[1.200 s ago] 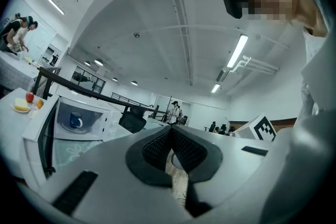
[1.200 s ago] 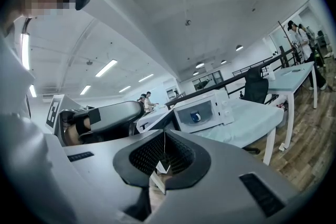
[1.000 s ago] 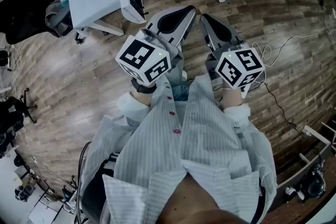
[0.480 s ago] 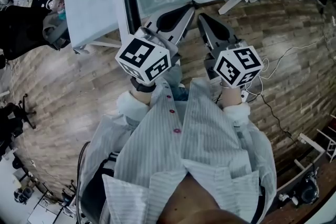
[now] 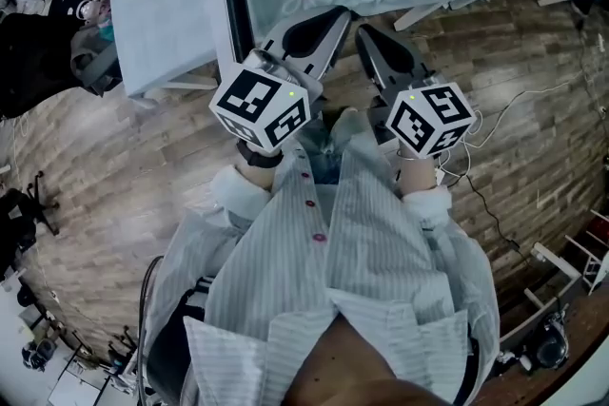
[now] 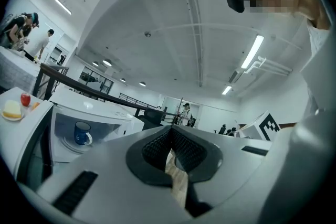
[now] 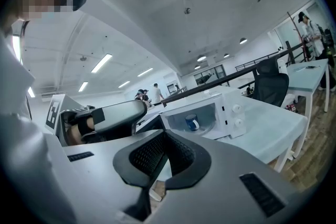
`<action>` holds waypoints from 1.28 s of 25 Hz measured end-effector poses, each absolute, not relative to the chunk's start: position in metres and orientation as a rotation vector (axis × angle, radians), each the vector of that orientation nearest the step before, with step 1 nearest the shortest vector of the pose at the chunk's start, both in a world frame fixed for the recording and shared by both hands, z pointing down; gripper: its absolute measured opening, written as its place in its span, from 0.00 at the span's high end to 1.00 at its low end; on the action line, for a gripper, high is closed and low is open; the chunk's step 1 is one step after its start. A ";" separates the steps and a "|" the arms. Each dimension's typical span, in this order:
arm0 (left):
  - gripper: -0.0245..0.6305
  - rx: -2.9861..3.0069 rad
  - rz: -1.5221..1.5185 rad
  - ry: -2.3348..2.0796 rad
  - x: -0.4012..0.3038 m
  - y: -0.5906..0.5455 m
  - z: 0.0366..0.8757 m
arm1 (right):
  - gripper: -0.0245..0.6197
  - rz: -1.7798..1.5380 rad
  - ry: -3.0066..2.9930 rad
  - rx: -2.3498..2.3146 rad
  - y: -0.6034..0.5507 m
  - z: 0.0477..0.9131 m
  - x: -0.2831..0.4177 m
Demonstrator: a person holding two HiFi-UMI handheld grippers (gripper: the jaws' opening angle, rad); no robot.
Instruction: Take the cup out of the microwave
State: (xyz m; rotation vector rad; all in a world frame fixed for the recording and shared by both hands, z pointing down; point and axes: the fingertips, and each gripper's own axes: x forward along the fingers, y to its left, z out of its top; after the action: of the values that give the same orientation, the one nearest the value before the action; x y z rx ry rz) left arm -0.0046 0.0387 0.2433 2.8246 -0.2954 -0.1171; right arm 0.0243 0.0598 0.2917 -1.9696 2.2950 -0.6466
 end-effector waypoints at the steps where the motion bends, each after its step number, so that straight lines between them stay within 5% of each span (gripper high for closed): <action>1: 0.95 2.821 -0.117 -0.307 -0.004 0.037 0.246 | 0.91 -0.656 2.298 -1.962 0.058 0.294 0.026; 32: 0.95 2.666 -0.116 -1.008 0.071 -0.104 0.260 | 0.91 -0.769 2.758 -1.371 -0.114 0.299 0.107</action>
State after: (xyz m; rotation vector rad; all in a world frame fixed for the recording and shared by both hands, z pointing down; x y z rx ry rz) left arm 0.0714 -0.1044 0.2601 2.6664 -1.0083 -0.1162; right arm 0.1072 -0.1139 0.2988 -1.3709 2.7580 -0.7685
